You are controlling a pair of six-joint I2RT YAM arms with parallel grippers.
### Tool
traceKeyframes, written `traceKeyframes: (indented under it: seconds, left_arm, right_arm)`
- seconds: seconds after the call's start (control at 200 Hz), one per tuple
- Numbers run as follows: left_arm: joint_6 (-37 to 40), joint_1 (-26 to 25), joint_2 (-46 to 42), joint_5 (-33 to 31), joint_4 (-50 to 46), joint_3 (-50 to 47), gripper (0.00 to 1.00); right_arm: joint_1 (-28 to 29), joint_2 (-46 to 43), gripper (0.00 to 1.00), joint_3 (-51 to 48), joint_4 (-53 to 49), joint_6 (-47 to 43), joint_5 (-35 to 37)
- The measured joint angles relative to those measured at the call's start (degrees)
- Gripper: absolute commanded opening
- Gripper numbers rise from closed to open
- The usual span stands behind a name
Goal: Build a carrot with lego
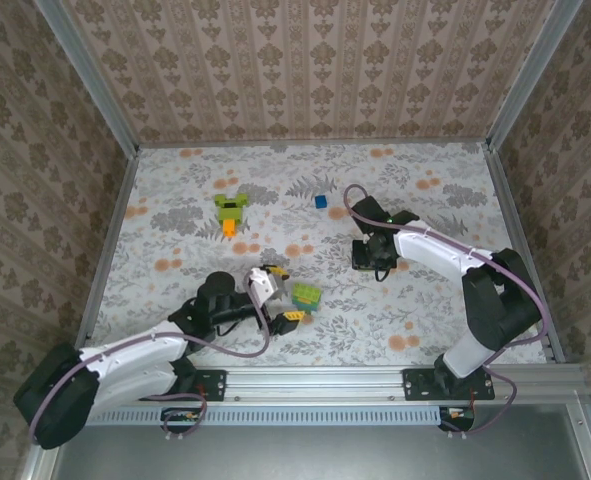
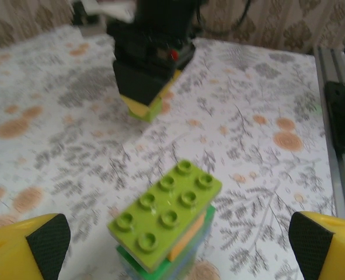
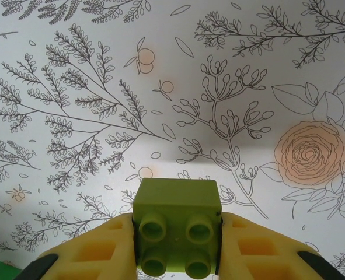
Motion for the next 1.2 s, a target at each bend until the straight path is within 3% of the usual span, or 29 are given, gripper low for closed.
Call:
traceKeyframes:
  seconds: [0.14, 0.425, 1.0, 1.2]
  left_arm:
    - [0.61, 0.0, -0.74, -0.92, 1.22, 0.02, 1.0]
    - [2.71, -0.07, 10.19, -1.62, 1.25, 2.34, 1.0]
    - [6.86, 0.04, 19.8, -2.47, 3.1, 6.45, 1.0]
    - [7.96, 0.04, 21.92, -1.97, 3.19, 7.17, 0.93]
  right_arm:
    - [0.0, -0.04, 0.29, -0.07, 0.0, 0.0, -0.26]
    - [0.0, -0.04, 0.29, -0.13, 0.48, 0.0, -0.61]
    - [0.0, -0.02, 0.29, -0.44, 0.92, -0.61, -1.68]
    - [0.0, 0.63, 0.29, -0.33, 0.9, -0.85, -1.86]
